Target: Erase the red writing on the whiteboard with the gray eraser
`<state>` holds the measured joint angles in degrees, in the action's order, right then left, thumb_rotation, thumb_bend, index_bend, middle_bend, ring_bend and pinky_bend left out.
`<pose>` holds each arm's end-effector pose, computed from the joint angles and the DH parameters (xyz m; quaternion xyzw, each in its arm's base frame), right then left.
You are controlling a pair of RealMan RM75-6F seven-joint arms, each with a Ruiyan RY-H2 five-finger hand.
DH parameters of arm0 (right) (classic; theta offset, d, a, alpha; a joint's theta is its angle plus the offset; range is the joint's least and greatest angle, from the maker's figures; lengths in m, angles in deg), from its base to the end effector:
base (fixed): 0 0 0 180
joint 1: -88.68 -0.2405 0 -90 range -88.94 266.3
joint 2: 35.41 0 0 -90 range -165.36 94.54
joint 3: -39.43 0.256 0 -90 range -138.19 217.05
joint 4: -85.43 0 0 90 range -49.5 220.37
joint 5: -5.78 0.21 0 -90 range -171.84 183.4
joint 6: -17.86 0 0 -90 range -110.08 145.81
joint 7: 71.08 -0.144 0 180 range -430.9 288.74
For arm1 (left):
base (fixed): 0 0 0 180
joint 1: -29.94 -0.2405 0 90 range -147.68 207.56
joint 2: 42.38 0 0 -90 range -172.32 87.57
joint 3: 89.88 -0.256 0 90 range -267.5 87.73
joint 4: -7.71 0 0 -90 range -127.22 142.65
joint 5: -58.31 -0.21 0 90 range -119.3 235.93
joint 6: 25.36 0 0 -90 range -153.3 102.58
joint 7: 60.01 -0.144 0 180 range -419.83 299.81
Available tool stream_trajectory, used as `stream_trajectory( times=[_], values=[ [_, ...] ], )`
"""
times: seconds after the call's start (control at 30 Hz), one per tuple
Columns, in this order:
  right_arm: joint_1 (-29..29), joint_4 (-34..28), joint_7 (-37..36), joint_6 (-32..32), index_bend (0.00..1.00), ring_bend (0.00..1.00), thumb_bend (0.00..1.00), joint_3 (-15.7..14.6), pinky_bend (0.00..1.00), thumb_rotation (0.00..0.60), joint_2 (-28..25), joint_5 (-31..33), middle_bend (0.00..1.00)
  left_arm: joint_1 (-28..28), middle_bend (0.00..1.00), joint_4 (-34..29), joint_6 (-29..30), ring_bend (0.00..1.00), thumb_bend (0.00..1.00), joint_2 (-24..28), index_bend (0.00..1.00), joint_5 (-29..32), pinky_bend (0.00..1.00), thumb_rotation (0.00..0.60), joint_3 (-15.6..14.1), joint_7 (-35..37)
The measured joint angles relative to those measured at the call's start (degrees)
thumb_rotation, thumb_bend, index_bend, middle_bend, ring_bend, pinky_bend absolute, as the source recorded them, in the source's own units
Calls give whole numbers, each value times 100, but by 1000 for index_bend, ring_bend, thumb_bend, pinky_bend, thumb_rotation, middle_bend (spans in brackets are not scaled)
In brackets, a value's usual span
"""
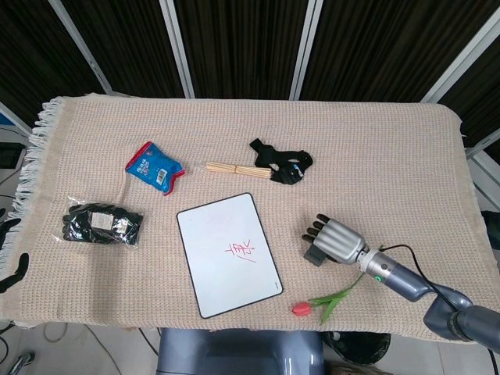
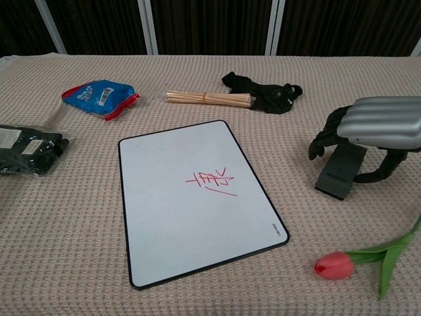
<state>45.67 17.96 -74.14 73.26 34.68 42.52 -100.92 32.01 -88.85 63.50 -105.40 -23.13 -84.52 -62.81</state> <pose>-0.2238 -0.3315 0.0263 0.9021 -0.1344 0.2671 0.3113 -0.3100 0.1730 0.1773 -0.5394 -0.3888 -0.3938 0.6346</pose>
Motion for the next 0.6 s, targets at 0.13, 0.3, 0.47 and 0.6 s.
stream_trajectory(
  times=[0.13,0.3,0.47,0.6],
  values=[
    [-43,-2,104,-43,354,345,391,-5,262,600,34,57,368,-4,37,0,3,0,385,15,193,6,12,600,4,23],
    [-91,-91,184,-95,360,344,396,-10,262,600,-18,132,368,-5,37,-5,-6,0,385,18,193,15,12,600,2,21],
    [-130,-195,281,-201,363,344,396,-54,262,600,-83,213,368,-4,37,-12,-15,0,385,18,194,18,12,600,-3,10],
    [-149,-221,329,-243,364,338,396,-84,262,600,-107,261,368,-4,37,-17,-20,0,385,20,194,26,12,600,-4,-1]
  ],
)
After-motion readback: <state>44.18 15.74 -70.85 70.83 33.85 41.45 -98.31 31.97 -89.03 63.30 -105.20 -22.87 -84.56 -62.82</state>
